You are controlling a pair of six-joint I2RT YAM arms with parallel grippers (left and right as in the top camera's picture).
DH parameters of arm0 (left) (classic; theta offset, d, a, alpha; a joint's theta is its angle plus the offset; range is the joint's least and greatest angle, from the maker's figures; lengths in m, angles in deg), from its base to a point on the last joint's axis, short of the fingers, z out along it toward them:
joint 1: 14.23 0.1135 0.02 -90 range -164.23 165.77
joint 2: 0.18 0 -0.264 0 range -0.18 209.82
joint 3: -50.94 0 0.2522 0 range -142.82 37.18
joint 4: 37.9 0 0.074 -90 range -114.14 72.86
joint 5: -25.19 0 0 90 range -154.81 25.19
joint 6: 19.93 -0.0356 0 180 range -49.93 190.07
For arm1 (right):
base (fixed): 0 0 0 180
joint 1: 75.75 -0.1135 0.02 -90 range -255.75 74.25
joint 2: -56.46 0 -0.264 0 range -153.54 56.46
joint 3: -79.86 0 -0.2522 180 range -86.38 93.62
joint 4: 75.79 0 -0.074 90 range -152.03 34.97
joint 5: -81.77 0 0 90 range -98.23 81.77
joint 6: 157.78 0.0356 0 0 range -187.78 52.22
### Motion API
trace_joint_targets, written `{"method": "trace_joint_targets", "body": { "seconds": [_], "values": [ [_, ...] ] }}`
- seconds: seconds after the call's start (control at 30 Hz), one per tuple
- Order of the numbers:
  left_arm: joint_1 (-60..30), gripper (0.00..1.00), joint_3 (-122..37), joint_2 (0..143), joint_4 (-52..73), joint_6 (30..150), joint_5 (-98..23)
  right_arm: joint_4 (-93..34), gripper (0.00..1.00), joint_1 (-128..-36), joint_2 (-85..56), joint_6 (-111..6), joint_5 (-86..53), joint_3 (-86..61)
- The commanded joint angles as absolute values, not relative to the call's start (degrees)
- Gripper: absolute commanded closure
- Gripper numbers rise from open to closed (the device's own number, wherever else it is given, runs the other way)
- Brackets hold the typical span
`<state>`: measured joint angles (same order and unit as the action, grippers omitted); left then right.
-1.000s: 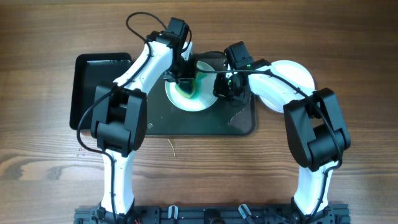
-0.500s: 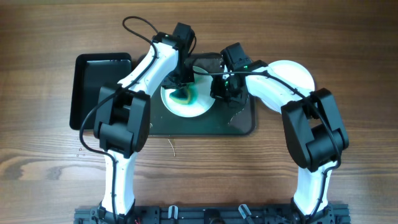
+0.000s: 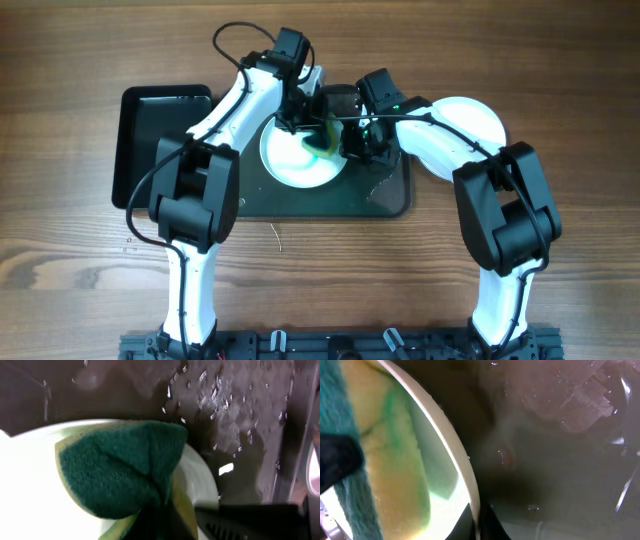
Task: Clean dirty plates on tray and stack at the side
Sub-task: 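Scrub the third plate with the sponge in the left gripper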
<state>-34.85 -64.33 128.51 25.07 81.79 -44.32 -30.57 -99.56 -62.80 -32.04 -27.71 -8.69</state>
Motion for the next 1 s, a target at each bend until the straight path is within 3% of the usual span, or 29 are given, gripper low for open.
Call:
{"method": "trace_joint_targets", "body": {
  "seconds": [0.0,0.17,0.33,0.47,0.57,0.7,0.97],
  "values": [
    [-34.96,0.96,-64.2,128.72,25.44,95.63,-67.78,-29.98,0.96,-99.54,-64.2,-33.2,-26.27,-10.35],
    [-34.96,0.96,-64.2,128.72,34.87,106.86,-90.29,-30.0,0.96,-99.54,-64.2,-33.24,-26.27,-10.35],
    [-35.07,0.96,-64.2,128.72,41.36,106.36,-91.42,-30.02,0.96,-99.54,-64.2,-33.2,-26.29,-10.35],
    [-35.73,0.96,-64.2,128.72,42.47,95.28,-78.99,-30.02,0.96,-99.54,-64.2,-33.24,-26.29,-10.35],
    [-35.88,0.96,-64.2,128.72,41.84,80.26,-58.64,-30.02,0.96,-99.54,-64.2,-33.17,-26.29,-10.35],
    [-35.88,0.96,-64.2,128.72,41.71,67.96,-40.8,-30.02,0.96,-99.54,-64.2,-33.17,-26.29,-10.35],
    [-35.81,0.96,-64.2,128.72,36.18,66.97,-37.28,-30.02,0.96,-99.54,-64.2,-33.17,-26.29,-10.35]
  ]
}}
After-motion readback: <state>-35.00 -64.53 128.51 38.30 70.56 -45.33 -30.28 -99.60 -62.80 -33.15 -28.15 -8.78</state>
